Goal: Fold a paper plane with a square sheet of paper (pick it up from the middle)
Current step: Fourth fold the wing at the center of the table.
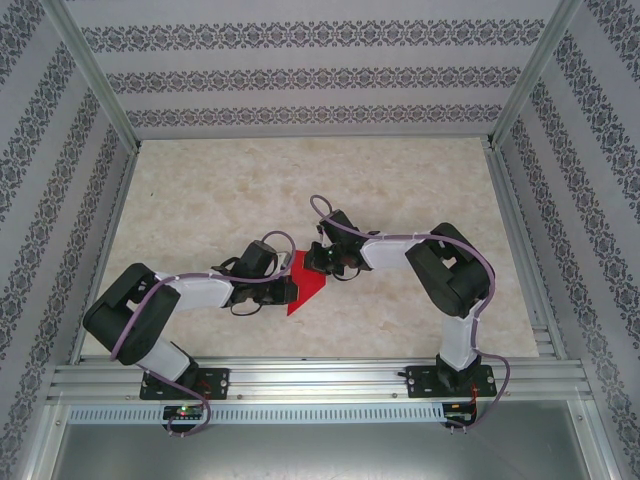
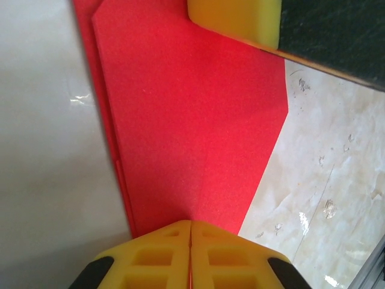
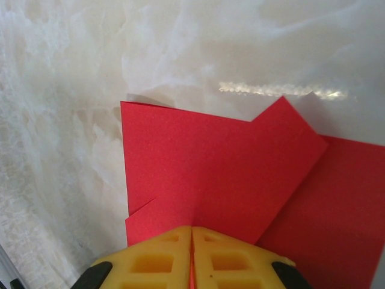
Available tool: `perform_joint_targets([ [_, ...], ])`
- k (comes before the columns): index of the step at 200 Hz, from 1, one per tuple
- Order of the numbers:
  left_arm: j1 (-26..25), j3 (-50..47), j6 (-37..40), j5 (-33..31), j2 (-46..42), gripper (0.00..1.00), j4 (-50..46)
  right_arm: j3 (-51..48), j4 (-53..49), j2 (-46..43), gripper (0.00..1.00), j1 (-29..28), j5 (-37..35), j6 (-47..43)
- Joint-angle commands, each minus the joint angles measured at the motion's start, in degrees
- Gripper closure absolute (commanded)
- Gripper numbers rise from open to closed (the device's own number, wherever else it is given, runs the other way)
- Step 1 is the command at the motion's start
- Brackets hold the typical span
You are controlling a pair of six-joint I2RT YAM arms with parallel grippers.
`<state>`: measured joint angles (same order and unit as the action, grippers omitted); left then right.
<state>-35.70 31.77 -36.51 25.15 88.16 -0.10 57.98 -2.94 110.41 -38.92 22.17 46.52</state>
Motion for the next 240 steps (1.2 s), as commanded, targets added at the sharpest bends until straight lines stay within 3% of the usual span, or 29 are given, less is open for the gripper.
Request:
perform_joint_targets([
  [1, -0.07, -2.89, 3.26, 2.32, 0.14, 0.89, -14.61, -0.70, -4.31, 3.39, 0.90, 0.33, -7.22, 0.34],
  [35, -0.10, -3.29, 3.12, 1.18, -3.47, 0.87, -19.98, -1.64, -4.45, 3.06, 0.90, 0.29, -7.80, 0.92],
  [99, -0.11, 0.98, -0.44, 3.21, -15.65, 0.81, -21.73, -2.24, -3.74, 2.98, 0.90, -0.04, -7.38, 1.24],
  [174, -0.13, 2.98, -3.00, 5.88, -3.69, 0.78, -12.04, -2.67, -2.63, 3.47, 0.90, -0.22, -7.29, 1.83],
  [211, -0.43, 0.12, -0.33, 3.89, -1.92, 0.79, -17.62, -2.77, -3.01, 3.37, 0.90, -0.22, -7.58, 1.82],
  [240, -0.55, -2.99, 0.65, 1.03, -7.01, 0.79, -23.31, -2.92, -3.22, 3.30, 0.90, -0.13, -7.76, 1.58],
])
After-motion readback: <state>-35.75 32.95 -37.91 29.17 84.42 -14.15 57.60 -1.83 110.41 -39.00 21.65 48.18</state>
